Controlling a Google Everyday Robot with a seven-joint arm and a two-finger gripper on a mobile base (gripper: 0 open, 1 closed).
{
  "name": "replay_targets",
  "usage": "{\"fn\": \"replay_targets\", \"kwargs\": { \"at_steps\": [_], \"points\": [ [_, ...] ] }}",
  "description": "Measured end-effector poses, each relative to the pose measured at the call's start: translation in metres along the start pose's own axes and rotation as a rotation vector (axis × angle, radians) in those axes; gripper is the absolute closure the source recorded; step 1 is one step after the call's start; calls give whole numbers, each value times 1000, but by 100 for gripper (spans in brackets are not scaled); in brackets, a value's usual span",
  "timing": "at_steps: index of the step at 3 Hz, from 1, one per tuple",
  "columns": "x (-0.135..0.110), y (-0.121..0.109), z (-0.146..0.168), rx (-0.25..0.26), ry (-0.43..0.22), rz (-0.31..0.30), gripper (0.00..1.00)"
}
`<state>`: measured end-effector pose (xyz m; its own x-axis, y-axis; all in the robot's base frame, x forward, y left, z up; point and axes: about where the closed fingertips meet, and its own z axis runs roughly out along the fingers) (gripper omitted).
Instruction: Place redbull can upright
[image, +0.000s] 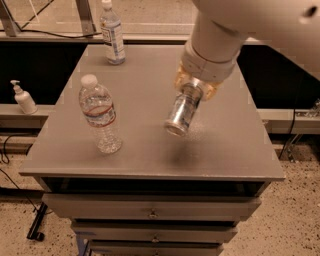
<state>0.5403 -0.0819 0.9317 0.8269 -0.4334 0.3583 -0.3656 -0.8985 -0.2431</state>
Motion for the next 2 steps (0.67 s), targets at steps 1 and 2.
{"fn": "replay_targets", "kwargs": {
  "at_steps": [1,2],
  "points": [
    [9,32,-13,29,149,-132,100],
    [33,28,-23,147,240,-223,100]
  ]
}}
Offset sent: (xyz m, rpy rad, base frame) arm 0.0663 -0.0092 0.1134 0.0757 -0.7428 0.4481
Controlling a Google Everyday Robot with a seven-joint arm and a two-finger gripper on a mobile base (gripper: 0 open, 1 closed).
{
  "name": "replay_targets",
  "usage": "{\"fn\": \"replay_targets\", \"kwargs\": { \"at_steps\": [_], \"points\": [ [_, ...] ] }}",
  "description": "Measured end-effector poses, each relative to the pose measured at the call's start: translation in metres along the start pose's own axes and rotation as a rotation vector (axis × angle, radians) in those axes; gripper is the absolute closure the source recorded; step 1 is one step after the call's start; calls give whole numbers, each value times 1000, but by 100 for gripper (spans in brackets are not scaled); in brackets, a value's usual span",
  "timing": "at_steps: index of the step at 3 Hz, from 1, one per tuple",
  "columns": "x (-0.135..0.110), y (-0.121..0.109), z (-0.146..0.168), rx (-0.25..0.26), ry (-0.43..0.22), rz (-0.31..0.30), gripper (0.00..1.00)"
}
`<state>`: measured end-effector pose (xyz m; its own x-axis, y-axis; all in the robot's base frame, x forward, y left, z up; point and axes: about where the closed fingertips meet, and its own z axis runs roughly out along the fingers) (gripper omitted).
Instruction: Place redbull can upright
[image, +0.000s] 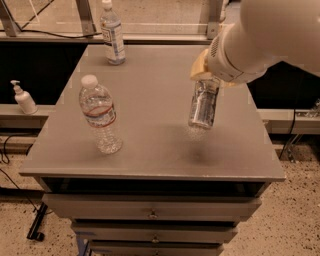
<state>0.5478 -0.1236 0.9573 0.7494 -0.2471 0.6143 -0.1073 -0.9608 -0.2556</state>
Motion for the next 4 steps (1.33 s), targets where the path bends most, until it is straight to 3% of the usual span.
{"fn": "replay_targets", "kwargs": {
  "at_steps": [1,2,3,4],
  "points": [
    [55,-22,-4,222,110,5,100],
    [94,-52,-8,447,135,25,100],
    [115,-75,-29,561,166,7,100],
    [109,-73,-27,560,172,-26,100]
  ]
}}
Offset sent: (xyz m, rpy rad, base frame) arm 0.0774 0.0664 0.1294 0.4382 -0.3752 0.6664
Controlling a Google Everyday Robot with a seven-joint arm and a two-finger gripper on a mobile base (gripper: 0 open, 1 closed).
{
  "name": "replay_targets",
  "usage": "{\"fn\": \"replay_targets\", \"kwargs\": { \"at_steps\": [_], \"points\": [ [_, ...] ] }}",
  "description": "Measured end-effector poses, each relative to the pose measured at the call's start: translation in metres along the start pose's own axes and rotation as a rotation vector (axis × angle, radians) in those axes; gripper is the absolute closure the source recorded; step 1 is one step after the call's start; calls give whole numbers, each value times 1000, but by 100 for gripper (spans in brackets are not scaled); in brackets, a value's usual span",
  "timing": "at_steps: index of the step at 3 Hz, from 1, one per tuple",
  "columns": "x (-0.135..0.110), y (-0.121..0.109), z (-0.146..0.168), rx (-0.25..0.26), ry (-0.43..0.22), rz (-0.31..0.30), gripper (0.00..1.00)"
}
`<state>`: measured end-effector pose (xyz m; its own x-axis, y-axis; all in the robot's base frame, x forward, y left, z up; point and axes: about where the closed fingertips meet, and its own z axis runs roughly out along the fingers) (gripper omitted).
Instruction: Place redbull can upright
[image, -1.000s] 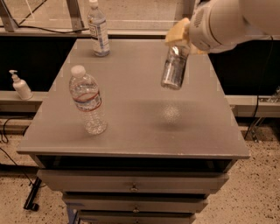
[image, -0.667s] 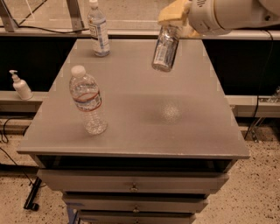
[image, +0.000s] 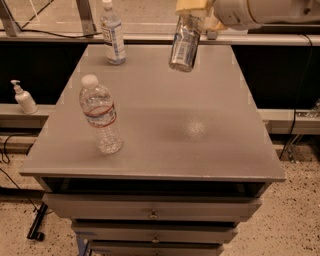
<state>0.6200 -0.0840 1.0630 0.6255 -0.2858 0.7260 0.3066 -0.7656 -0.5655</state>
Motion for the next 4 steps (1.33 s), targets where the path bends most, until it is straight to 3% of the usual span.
{"fn": "replay_targets", "kwargs": {
  "at_steps": [1,2,3,4],
  "points": [
    [7,10,-1,108,43,13,100],
    [8,9,7,320,41,25,100],
    [-1,5,16,477,-8,-114,100],
    [-11,4,13,505,-33,-218,100]
  ]
}}
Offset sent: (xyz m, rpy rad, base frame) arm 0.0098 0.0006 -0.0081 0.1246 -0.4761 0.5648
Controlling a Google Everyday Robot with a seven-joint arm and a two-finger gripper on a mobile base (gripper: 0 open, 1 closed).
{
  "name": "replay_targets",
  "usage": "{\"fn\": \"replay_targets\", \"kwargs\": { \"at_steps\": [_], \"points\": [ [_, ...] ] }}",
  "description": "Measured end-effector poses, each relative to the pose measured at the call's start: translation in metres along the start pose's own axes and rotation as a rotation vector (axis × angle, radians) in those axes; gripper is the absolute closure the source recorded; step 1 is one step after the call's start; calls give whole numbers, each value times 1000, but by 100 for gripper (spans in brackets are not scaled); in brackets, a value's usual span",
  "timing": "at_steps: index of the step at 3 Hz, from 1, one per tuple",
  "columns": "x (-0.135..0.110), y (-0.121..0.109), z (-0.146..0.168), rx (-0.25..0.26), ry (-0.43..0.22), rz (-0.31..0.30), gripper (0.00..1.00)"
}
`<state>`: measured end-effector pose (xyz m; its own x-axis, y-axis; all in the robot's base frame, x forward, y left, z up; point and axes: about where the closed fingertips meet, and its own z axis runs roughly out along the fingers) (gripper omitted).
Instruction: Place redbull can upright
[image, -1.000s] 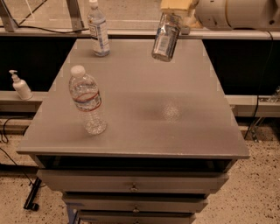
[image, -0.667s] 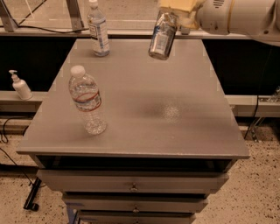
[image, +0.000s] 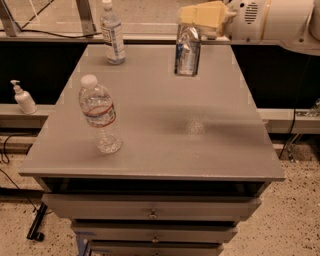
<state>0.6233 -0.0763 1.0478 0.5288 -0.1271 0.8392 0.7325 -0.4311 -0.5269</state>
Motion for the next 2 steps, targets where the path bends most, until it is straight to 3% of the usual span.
{"fn": "replay_targets", "kwargs": {
  "at_steps": [1,2],
  "points": [
    [0,-1,2,10,-8,-1,100],
    [-1,-10,4,121,-16,-64,100]
  ]
}}
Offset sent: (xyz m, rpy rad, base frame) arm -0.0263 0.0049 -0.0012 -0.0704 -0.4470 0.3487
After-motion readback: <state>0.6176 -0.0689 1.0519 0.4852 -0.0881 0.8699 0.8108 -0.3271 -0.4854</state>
